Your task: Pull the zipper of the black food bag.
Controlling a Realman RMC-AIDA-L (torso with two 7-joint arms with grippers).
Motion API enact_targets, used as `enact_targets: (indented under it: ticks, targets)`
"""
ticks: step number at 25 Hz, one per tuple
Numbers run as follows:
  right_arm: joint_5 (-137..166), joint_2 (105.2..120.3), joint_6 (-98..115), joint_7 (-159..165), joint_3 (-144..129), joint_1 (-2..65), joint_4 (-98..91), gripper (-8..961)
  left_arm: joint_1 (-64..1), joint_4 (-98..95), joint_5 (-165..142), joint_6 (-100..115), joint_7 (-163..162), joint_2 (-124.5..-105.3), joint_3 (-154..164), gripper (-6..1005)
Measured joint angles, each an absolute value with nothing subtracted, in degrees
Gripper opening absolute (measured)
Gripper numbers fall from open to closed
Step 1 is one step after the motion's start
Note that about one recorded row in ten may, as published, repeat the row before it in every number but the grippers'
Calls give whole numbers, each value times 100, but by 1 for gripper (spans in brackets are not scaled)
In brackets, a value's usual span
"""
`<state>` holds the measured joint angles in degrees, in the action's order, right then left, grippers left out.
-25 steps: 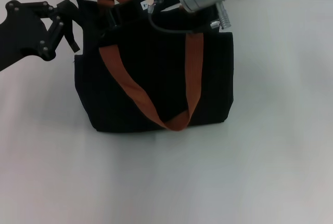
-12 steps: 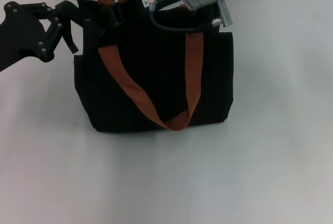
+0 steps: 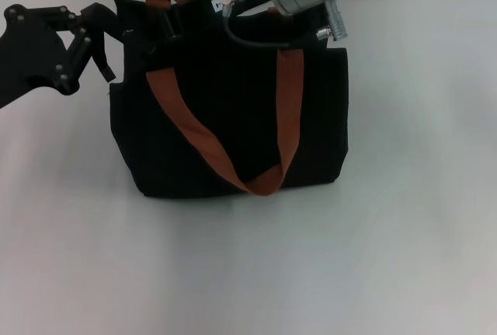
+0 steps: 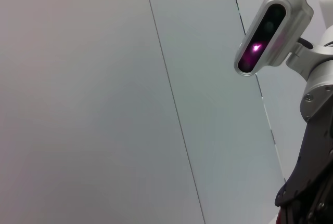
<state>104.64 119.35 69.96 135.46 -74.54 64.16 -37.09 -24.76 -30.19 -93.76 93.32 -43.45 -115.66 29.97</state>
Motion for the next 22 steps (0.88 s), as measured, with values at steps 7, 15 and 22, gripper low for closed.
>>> enact_targets:
  ticks: [7,15,22]
  targets:
    - [10474,11936,6975,13559,-7460,6416,-3709,61,-2462,-3017,-9378,9334,-4342,-11566,2997,123]
    - [10577,11935,6966,13569,-7464,6420,-3710,28,-2452,-3042,-9378,9341,-4333,-11580,2997,126]
    - [10618,11936,6991,13595,-7455,6393,-3821,8,-2443,-3045,-9379,9342,-4330,-11573,2997,128]
